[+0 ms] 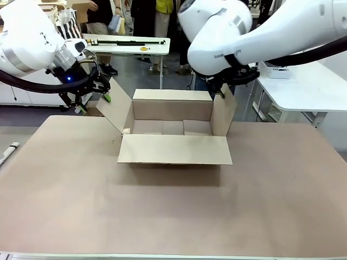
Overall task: Pack the gift set into the box.
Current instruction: Place both hands on the side flaps of the Package Box and spread them outward.
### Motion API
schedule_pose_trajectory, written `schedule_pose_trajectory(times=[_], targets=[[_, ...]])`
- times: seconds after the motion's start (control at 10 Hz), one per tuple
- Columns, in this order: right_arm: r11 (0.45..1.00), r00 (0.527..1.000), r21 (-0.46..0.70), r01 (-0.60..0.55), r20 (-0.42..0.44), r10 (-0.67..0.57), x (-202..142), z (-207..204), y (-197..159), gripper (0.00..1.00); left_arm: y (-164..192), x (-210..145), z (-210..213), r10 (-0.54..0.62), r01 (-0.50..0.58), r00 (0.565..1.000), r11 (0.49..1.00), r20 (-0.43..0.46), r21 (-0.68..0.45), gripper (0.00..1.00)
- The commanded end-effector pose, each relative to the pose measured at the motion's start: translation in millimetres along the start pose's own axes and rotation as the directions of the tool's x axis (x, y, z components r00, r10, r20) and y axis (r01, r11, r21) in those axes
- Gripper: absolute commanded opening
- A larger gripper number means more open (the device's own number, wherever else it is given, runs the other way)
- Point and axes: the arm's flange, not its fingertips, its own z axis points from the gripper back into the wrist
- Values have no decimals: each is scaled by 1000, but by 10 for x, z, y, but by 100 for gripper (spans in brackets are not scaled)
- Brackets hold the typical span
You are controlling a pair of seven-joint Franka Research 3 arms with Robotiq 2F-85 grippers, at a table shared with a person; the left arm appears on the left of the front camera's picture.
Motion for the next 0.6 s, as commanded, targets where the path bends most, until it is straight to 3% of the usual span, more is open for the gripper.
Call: schedule_pose_trajectory(times=[0.0,0.2,0.3,0.5], targets=[[991,992,130,10,-124,6,75,-129,-283,100,6,-18,12,3,-3,1000,1000,9,15,100],[935,966,353,24,-250,70,270,-447,-532,100,6,-18,12,3,-3,1000,1000,9,15,100],[882,939,472,14,-309,151,335,-610,-587,100,6,-18,12,3,-3,1000,1000,9,15,100],[783,898,612,108,-397,187,440,-885,-719,100,6,-18,12,3,-3,1000,1000,9,15,100]])
